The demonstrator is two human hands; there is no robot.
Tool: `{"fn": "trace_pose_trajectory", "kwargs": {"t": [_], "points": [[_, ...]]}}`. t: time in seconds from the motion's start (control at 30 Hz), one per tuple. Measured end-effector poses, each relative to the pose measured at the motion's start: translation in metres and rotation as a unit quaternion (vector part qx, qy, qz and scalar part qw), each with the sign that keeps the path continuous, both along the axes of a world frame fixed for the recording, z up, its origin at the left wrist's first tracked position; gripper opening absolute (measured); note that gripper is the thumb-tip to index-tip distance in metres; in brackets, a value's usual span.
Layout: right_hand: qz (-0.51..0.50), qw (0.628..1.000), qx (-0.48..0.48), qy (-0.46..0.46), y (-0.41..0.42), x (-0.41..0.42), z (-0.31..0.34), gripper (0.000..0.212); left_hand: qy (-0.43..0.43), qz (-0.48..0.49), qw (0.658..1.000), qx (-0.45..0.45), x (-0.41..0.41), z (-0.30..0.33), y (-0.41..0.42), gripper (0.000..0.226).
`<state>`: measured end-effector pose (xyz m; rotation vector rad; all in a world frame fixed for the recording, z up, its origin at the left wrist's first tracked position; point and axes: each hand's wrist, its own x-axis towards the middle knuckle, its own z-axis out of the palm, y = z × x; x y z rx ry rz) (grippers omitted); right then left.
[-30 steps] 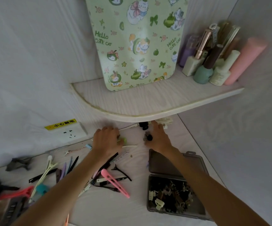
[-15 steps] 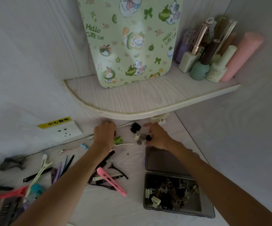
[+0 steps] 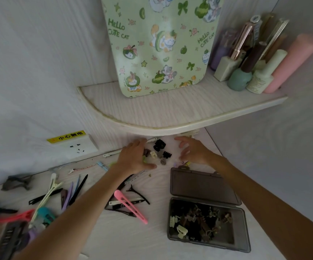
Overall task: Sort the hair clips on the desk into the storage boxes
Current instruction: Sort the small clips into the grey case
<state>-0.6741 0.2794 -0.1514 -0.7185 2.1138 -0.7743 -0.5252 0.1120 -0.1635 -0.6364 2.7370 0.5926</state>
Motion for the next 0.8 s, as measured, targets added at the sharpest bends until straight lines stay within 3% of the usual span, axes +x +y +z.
{"fn": "trace_pose_trajectory", "kwargs": {"t": [0.1,0.23,0.37,0.6,0.8], "points": [[0.093,0.994,0.031,0.039,-0.021,0.010,0.000,0.100,0.012,0.013,1.000,0.002,-0.010,-0.003,0.008,0.101],[0.158,0.979,0.060,0.113,-0.044,0.021,-0.005,0.103,0.037,0.057,0.997,0.043,-0.020,-0.002,0.014,0.095],[0.122,0.985,0.047,0.112,-0.042,0.026,-0.013,0.093,0.065,0.068,0.991,0.091,-0.020,-0.004,0.016,0.086],[-0.014,0.992,-0.058,0.113,-0.032,0.038,-0.029,0.056,0.124,0.097,0.983,0.098,-0.016,0.001,0.025,0.036],[-0.042,0.995,-0.061,0.062,-0.036,0.032,-0.016,0.053,0.117,0.105,0.981,0.112,-0.018,0.010,0.029,0.030]]}}
